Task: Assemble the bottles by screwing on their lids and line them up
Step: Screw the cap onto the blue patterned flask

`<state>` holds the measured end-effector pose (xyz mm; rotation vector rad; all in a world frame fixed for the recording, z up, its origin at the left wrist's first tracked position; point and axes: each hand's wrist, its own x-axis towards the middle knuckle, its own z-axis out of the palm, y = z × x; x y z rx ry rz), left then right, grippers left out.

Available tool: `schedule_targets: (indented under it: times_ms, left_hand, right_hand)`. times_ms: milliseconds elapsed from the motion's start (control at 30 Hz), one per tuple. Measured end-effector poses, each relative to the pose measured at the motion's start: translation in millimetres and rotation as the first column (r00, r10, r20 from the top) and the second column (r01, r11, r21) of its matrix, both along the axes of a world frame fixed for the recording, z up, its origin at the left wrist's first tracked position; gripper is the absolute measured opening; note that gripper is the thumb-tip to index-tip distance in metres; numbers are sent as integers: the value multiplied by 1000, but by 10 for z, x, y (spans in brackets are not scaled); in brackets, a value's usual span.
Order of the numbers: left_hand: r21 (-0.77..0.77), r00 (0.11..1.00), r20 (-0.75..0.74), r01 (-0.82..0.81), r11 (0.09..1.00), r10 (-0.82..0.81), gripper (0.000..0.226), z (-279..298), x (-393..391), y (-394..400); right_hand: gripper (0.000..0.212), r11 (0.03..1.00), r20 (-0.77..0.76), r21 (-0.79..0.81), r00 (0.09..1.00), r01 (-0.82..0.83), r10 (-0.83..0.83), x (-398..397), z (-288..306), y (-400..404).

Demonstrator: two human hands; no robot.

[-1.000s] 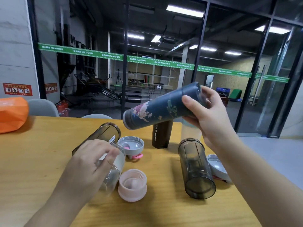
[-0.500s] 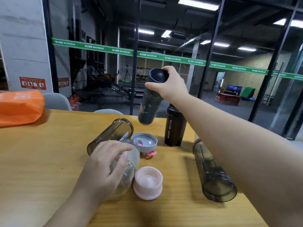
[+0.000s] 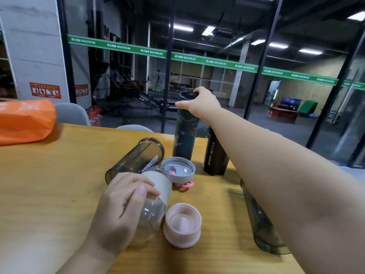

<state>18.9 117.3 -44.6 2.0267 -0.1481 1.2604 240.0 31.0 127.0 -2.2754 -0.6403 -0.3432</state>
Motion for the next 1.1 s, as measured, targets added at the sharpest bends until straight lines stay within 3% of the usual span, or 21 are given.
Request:
schedule_targets:
  times_ms: [633, 800, 967, 1100]
  left_hand:
    - [-95, 999, -10, 50, 994, -51, 43, -26, 8, -16]
    - [-100, 998, 5, 62, 993, -62, 38, -28, 13, -13]
    - [-82, 998, 1, 55, 995, -55, 35, -16, 18, -15]
    - [-62, 998, -11, 56, 996, -57, 32, -18, 16, -18]
  right_hand:
    - [66, 998, -146, -34, 988, 44, -49, 189, 38, 115]
    - [78, 995, -166, -25, 981, 98, -101, 258, 7, 139]
    - [87, 987, -108, -54, 982, 152, -157, 269, -60, 143]
    - [78, 984, -81, -85, 983, 156, -163, 178, -54, 127]
